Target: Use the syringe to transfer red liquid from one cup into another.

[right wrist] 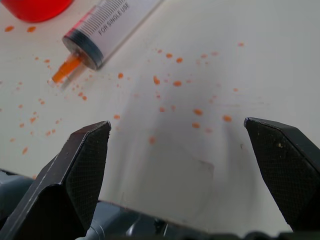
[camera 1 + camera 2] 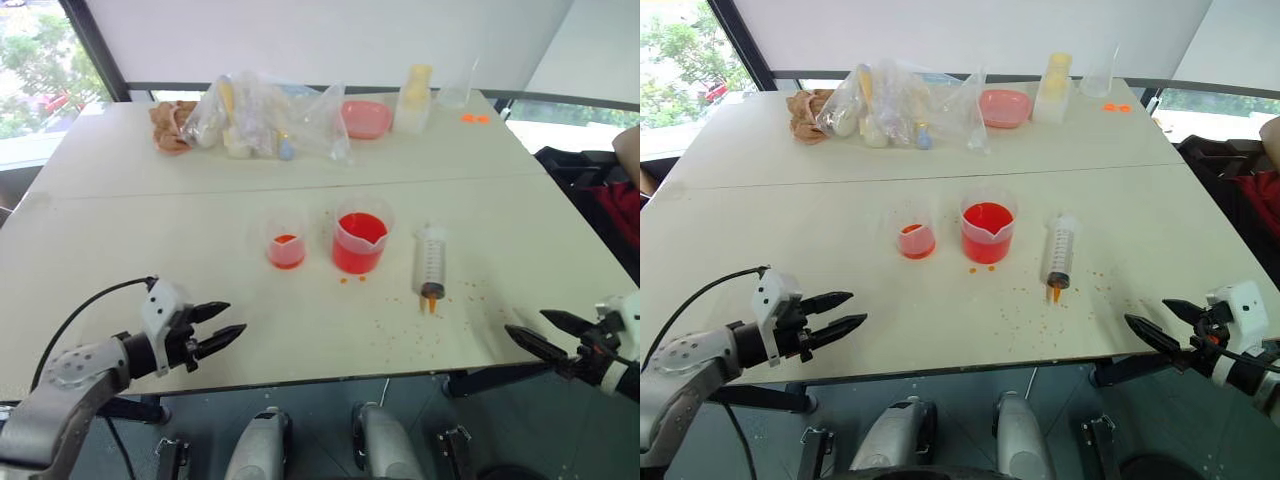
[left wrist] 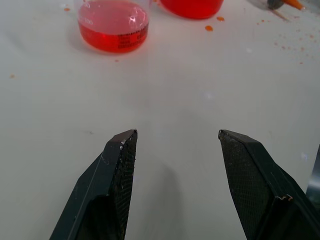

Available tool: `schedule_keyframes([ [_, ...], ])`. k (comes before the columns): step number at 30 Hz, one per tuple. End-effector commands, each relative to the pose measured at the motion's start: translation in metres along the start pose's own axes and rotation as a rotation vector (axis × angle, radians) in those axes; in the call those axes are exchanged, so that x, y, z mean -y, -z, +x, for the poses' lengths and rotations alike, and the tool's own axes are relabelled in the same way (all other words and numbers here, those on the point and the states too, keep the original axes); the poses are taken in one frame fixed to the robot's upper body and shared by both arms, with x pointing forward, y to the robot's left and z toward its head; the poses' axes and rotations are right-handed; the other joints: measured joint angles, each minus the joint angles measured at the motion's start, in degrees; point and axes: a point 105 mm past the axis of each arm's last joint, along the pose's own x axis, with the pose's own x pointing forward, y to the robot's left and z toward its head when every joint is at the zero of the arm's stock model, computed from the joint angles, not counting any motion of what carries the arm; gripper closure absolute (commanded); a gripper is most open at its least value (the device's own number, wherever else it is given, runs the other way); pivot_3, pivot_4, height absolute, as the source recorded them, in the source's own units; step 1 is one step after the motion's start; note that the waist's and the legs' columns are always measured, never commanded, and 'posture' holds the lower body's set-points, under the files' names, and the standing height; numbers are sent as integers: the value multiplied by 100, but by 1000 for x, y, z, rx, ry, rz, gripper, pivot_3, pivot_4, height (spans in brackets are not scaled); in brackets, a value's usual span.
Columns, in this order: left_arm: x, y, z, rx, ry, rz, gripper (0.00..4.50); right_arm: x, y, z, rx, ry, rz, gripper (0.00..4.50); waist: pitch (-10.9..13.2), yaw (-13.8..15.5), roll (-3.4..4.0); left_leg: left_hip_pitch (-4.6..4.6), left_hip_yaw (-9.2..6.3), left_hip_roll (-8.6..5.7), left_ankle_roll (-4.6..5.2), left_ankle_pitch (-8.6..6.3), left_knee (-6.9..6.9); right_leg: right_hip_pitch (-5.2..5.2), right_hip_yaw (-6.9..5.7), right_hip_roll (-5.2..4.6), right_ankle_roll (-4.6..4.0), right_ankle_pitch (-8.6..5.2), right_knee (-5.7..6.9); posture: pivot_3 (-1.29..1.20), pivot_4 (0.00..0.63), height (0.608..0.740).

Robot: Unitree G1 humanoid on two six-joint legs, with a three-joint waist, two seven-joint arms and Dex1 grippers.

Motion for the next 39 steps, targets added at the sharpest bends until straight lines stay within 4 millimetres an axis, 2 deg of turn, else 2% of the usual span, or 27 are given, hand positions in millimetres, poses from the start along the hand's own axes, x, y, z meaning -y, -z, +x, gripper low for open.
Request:
schedule_keyframes([
  [1,7,-5,4,27,32,19,1802,-5,-8,3,20,-8,-29,32,0,4,0,0,0,0,0,0,-1,0,0,0,-5,3,0,0,150,740],
  [10,4,-5,11,52,-7,28,1802,0,-4,13,-8,17,-21,32,0,7,0,-3,0,-2,2,-1,0,-2,0,0,-10,6,0,0,150,740],
  [15,3,-6,11,57,-16,26,1802,4,-11,16,19,50,-48,32,0,7,0,-3,0,-3,2,-1,0,-2,-1,0,-11,8,1,0,150,740],
  [19,3,-4,12,49,-17,25,1802,6,-5,19,-33,58,-47,32,0,6,0,-3,0,-3,2,-1,0,-2,-1,1,-11,7,1,0,150,740],
  [23,2,-7,19,62,-12,27,1802,11,-13,21,-23,80,-19,32,-1,7,1,-4,1,-4,2,0,3,-2,0,0,-12,8,1,0,150,740],
  [25,2,-13,20,71,9,31,1802,14,-18,23,-75,78,44,32,0,5,1,-3,0,-4,2,0,3,-1,0,0,-14,10,2,0,150,740],
  [29,4,-36,15,58,118,44,1802,25,-51,31,-159,134,76,32,1,-30,3,-1,1,-2,3,0,8,-3,0,3,-17,12,10,0,150,740],
  [31,4,-49,9,7,185,87,1802,16,-77,41,-163,82,81,32,2,-37,3,0,0,-1,3,0,4,-4,-1,5,-18,12,10,0,150,740],
  [34,3,-71,5,4,235,118,1802,7,-102,54,-195,45,77,32,4,-27,7,-8,-2,-1,4,0,-1,-15,-5,8,-18,12,10,0,150,740],
  [39,13,-101,9,64,318,119,1802,-11,-124,85,-269,-38,29,32,7,-5,3,-31,-4,-11,5,0,1,-26,-7,-2,-14,13,1,0,150,740],
])
